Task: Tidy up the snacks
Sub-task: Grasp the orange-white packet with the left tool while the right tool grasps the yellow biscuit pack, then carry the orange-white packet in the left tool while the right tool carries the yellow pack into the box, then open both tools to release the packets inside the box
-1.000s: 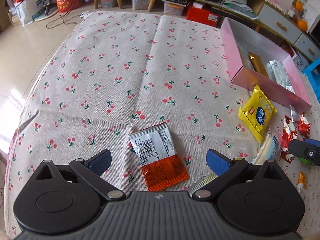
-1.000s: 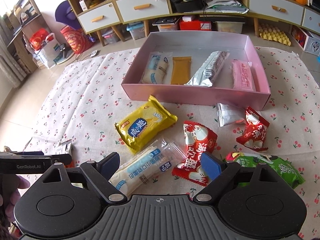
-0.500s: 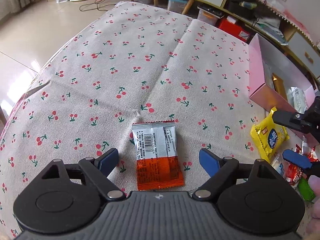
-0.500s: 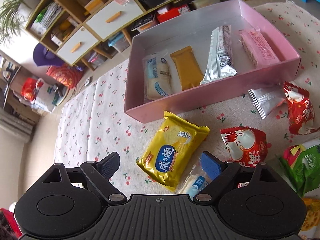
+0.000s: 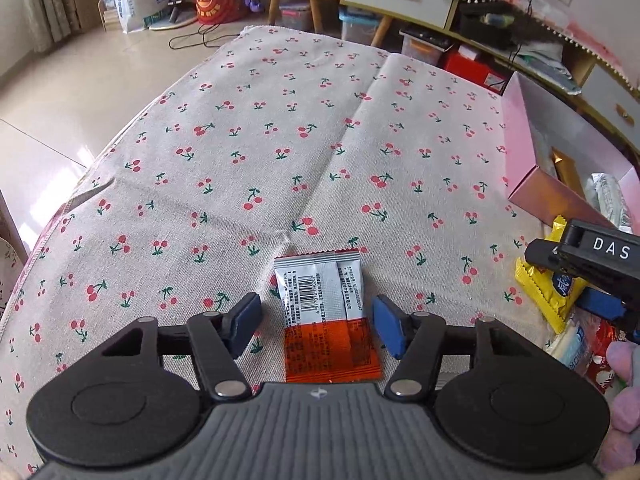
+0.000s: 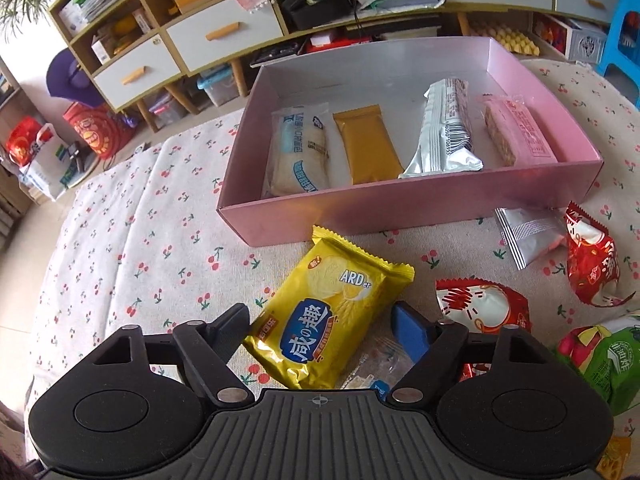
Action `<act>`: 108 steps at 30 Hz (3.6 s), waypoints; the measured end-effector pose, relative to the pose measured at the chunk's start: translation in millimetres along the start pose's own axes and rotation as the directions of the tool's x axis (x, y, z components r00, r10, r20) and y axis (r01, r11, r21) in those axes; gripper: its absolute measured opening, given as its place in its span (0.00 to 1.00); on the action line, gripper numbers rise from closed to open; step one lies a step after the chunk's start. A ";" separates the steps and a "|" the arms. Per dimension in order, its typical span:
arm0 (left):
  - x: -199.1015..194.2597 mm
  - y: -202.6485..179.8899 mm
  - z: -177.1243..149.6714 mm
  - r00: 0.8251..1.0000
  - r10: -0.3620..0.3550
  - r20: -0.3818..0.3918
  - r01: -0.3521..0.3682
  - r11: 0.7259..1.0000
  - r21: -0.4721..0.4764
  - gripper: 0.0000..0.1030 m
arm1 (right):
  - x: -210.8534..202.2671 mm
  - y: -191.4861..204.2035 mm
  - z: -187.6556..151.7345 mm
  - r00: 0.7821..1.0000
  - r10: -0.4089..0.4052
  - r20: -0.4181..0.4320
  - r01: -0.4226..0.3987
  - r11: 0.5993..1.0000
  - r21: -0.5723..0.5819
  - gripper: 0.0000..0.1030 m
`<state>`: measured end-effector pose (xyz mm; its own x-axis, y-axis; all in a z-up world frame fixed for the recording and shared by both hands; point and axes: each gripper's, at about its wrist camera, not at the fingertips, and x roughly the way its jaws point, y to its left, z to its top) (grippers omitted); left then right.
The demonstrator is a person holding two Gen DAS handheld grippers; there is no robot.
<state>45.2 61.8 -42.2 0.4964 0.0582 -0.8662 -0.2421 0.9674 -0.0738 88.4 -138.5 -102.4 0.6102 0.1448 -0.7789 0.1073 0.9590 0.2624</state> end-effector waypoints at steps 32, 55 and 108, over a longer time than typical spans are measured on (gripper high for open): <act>-12.9 -3.1 17.5 0.984 -0.178 0.024 0.178 0.983 -0.037 0.35 | -31.6 -3.3 18.2 0.987 0.139 -0.083 -0.130 0.986 0.108 0.58; -23.9 -65.4 48.4 0.922 -0.374 0.096 0.375 0.927 0.010 0.35 | -78.6 -95.7 63.4 0.977 0.195 0.088 -0.214 0.912 0.351 0.58; 12.9 -157.5 78.7 0.896 -0.423 0.133 0.357 0.866 0.349 0.85 | -6.8 -93.3 141.3 0.983 0.125 0.133 -0.140 0.984 0.106 0.79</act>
<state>155.3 -70.4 -2.9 0.6581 -0.3243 -0.6796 0.2585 0.9449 -0.2006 185.1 -263.3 -41.0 0.7180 0.2300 -0.6569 0.1036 0.8980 0.4277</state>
